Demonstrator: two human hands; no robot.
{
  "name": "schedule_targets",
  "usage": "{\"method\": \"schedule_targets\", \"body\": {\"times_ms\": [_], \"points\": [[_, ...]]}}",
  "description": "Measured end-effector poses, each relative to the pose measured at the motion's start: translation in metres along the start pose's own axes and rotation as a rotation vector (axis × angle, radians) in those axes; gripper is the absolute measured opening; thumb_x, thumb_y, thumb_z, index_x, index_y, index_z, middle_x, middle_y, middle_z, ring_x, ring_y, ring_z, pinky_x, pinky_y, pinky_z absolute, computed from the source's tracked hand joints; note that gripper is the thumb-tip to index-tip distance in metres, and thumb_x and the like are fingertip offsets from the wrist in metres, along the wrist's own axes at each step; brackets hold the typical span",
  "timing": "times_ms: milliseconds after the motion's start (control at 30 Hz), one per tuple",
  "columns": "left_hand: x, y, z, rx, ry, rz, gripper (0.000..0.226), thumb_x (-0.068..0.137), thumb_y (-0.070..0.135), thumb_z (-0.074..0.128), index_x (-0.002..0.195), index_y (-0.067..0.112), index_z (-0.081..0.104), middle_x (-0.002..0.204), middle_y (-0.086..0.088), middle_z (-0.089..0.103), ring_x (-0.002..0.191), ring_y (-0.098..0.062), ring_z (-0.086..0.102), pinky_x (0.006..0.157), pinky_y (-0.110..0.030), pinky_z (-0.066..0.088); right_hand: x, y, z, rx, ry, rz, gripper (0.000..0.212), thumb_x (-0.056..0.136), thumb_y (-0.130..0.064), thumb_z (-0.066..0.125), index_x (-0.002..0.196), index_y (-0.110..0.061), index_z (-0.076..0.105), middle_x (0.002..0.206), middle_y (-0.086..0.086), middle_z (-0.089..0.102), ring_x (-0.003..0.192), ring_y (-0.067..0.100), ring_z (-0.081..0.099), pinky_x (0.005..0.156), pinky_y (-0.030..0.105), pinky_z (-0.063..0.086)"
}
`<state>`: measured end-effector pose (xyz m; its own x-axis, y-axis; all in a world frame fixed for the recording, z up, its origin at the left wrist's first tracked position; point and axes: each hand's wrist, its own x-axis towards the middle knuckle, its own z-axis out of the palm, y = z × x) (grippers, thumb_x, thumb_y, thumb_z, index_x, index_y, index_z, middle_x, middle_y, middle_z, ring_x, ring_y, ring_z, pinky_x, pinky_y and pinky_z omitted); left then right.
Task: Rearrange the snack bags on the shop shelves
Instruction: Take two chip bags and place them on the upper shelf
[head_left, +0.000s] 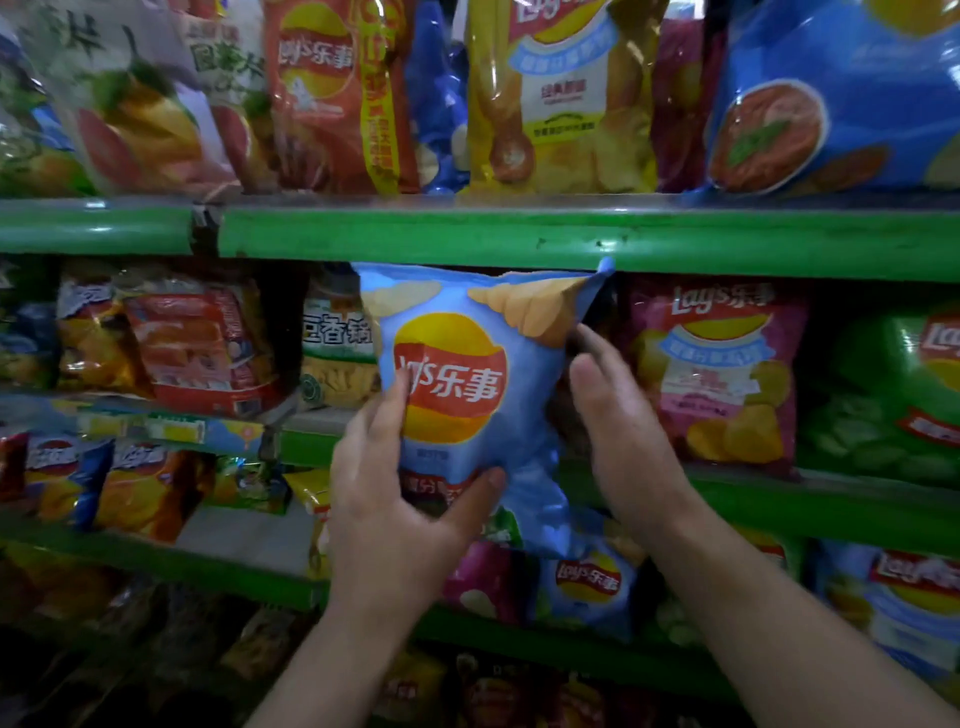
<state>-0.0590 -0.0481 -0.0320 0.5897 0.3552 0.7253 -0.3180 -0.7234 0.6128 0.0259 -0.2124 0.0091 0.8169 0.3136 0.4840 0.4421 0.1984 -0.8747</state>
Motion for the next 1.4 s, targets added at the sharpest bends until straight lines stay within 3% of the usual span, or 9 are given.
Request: {"method": "schedule_targets", "body": {"times_ms": [133,267,367,500,600,700,967,1233,1400], "points": [[-0.016,0.035,0.044,0.085,-0.168,0.107,0.099,0.068,0.081,0.056,0.149,0.053,0.008,0.146,-0.002,0.034,0.132,-0.029,0.037,0.104,-0.050,0.041,-0.034,-0.013,-0.035,-0.071,0.044,-0.039,0.074,0.068,-0.038,0.083,0.132,-0.028,0.046,0.115,-0.018,0.070,0.102,0.003,0.069,0.075,0.018,0.057],[-0.022,0.054,0.075,-0.177,-0.359,0.170,0.074,0.081,0.075,0.051,0.146,0.053,0.025,0.144,0.020,0.036,0.134,0.001,0.036,0.105,-0.022,0.039,-0.053,-0.021,-0.101,-0.110,0.310,-0.043,0.065,0.061,-0.025,0.083,0.122,-0.021,0.058,0.105,-0.010,0.075,0.093,0.007,0.072,0.070,0.019,0.058],[0.000,0.057,0.100,-0.275,-0.223,0.094,0.048,0.085,0.055,0.056,0.130,0.042,0.048,0.120,0.030,0.048,0.112,0.019,0.043,0.088,0.000,0.034,-0.079,-0.018,-0.158,-0.075,0.352,0.032,0.054,0.065,-0.021,0.083,0.115,-0.031,0.066,0.108,0.000,0.075,0.095,0.020,0.073,0.069,0.031,0.061],[0.040,0.070,0.141,-0.164,-0.254,-0.057,0.079,0.076,0.050,0.074,0.142,0.018,0.044,0.134,-0.001,0.047,0.123,-0.008,0.044,0.101,-0.018,0.032,-0.117,-0.021,-0.214,-0.100,0.437,0.116,0.069,0.054,-0.029,0.094,0.117,-0.023,0.066,0.109,0.011,0.075,0.096,0.035,0.072,0.071,0.046,0.060],[0.062,0.073,0.167,-0.138,-0.409,-0.194,0.118,0.065,0.061,0.078,0.154,0.020,0.013,0.155,-0.008,0.027,0.141,-0.023,0.030,0.102,-0.024,0.024,-0.133,-0.028,-0.237,-0.092,0.515,0.119,0.077,0.047,-0.040,0.096,0.116,-0.023,0.066,0.107,0.011,0.075,0.091,0.035,0.073,0.070,0.051,0.059],[0.074,0.067,0.184,-0.151,-0.537,-0.272,0.130,0.061,0.064,0.080,0.155,0.024,-0.002,0.154,-0.008,0.038,0.135,-0.026,0.044,0.097,-0.026,0.034,-0.138,-0.031,-0.253,-0.080,0.534,0.090,0.070,0.052,-0.031,0.094,0.115,-0.022,0.067,0.105,0.013,0.075,0.090,0.037,0.073,0.071,0.056,0.057],[0.076,0.064,0.173,-0.230,-0.455,-0.264,0.101,0.057,0.063,0.082,0.144,0.034,0.038,0.116,0.015,0.063,0.096,-0.002,0.061,0.081,-0.019,0.047,-0.126,-0.050,-0.257,-0.049,0.587,0.075,0.049,0.053,-0.021,0.085,0.098,-0.032,0.069,0.099,0.006,0.077,0.082,0.030,0.075,0.059,0.043,0.060],[0.060,0.060,0.097,-0.265,-0.306,-0.347,0.074,0.045,0.069,0.082,0.110,0.038,0.062,0.093,0.012,0.074,0.085,-0.012,0.072,0.078,-0.043,0.060,-0.112,-0.062,-0.267,-0.022,0.649,0.097,0.042,0.060,-0.019,0.082,0.096,-0.031,0.066,0.095,0.003,0.077,0.078,0.028,0.075,0.055,0.042,0.060],[0.044,0.035,0.046,-0.537,-0.481,-0.568,0.055,0.047,0.038,0.093,0.098,0.032,0.073,0.095,-0.007,0.078,0.080,-0.030,0.075,0.059,-0.040,0.060,-0.091,-0.056,-0.254,-0.009,0.572,0.060,0.055,0.058,-0.021,0.083,0.109,-0.023,0.063,0.097,0.003,0.077,0.081,0.026,0.075,0.058,0.041,0.061]]}}
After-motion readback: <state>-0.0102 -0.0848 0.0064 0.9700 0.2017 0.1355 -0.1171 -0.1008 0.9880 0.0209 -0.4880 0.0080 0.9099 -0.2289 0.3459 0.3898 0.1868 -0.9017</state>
